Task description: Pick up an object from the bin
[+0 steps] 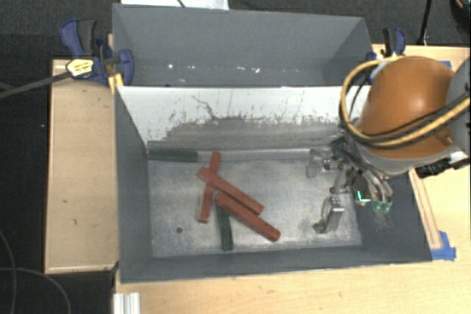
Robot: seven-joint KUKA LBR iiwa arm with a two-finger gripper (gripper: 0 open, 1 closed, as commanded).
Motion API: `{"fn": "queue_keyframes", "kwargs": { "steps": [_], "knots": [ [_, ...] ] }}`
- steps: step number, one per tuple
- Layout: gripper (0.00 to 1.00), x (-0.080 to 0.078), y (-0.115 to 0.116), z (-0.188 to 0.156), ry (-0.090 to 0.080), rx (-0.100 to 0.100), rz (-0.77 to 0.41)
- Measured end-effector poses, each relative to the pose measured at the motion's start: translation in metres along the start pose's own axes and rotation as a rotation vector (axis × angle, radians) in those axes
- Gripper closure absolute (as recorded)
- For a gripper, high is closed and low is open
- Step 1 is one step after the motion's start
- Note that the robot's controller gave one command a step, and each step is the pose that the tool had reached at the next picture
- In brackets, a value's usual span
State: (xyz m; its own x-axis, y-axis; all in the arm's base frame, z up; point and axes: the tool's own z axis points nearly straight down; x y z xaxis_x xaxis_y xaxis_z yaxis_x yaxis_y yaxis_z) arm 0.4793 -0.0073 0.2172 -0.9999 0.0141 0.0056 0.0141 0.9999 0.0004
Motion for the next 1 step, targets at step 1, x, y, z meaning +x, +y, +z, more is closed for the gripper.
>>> {"fn": "queue_keyframes", "kwargs": {
  "steps": [1],
  "knots": [
    [0.00, -0.0234, 0.0642, 0.1309, -0.001, -0.001, -0.154]
  ]
}}
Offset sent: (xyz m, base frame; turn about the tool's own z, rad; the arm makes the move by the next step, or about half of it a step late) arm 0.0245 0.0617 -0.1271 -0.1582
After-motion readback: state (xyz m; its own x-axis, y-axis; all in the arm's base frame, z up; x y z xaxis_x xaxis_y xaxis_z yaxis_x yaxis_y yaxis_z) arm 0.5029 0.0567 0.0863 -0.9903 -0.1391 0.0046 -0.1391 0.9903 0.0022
